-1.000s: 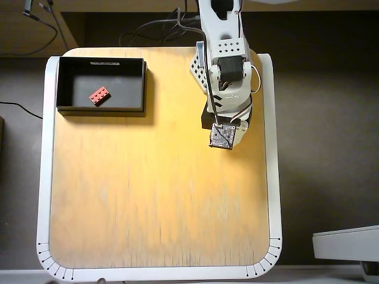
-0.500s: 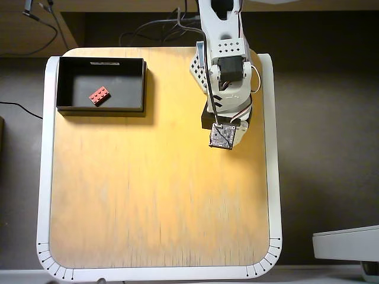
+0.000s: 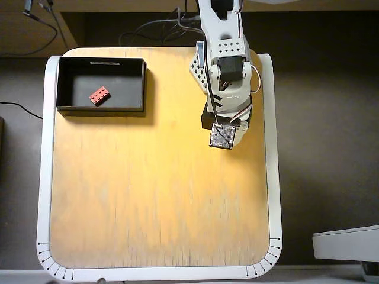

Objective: Grasp a lego block and put it in the bin.

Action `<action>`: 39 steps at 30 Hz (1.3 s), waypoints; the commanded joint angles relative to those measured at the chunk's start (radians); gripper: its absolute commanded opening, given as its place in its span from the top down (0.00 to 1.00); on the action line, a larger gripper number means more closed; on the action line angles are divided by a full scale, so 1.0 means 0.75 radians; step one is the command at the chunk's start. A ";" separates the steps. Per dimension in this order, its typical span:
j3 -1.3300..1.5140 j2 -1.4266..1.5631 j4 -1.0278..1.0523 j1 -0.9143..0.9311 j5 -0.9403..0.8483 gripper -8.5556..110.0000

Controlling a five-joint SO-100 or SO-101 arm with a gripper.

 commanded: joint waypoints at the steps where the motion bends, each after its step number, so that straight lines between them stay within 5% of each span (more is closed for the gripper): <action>1: 0.215 0.123 0.004 -0.027 -0.004 0.93; 39: 0.215 0.123 0.004 -0.027 -0.004 0.93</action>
